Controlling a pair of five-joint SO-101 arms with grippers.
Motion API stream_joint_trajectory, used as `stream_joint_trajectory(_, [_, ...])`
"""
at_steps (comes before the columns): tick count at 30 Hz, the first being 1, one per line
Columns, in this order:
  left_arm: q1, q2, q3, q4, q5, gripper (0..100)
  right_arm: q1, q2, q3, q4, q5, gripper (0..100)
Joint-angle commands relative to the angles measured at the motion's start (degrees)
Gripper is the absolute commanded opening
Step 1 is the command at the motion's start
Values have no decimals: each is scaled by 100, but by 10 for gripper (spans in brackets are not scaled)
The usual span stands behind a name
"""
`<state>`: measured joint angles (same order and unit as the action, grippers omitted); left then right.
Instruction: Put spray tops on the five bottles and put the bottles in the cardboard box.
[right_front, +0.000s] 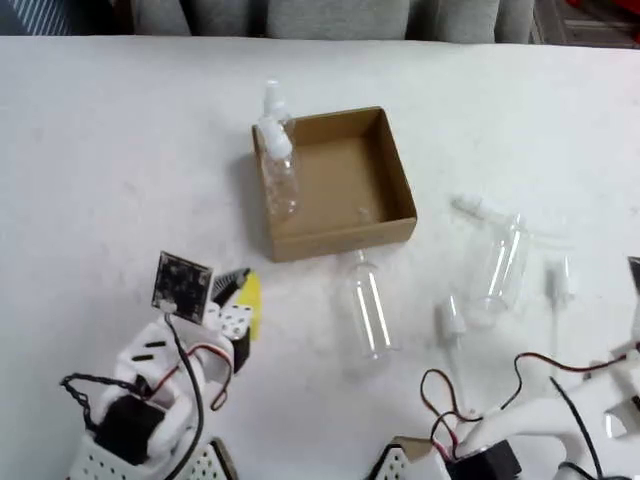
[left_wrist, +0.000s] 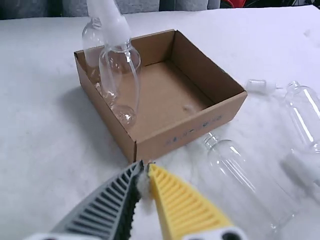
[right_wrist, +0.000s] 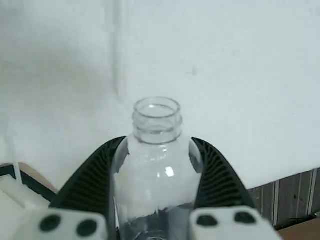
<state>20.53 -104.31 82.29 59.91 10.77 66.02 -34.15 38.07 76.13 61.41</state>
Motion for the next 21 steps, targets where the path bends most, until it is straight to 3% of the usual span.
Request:
stream_joint_trajectory(1, [-48, 585, -695, 18, -26, 21, 435, 224, 18, -497, 334, 15])
stream_joint_trajectory(8, [585, 2703, -2057, -316, 62, 21, 620, 1253, 26, -1622, 334, 15])
stream_joint_trajectory(11, [1244, 3653, -2418, -598, 747, 21, 716, 1622, -167, -1754, 343, 15])
stream_joint_trajectory(18, [3037, 5534, -2470, -2884, 2013, 22, 760, 2281, -677, -1719, 334, 15])
stream_joint_trajectory(21, [3556, 6413, -2549, -3895, 2418, 76, 760, 2404, -712, -1719, 334, 15])
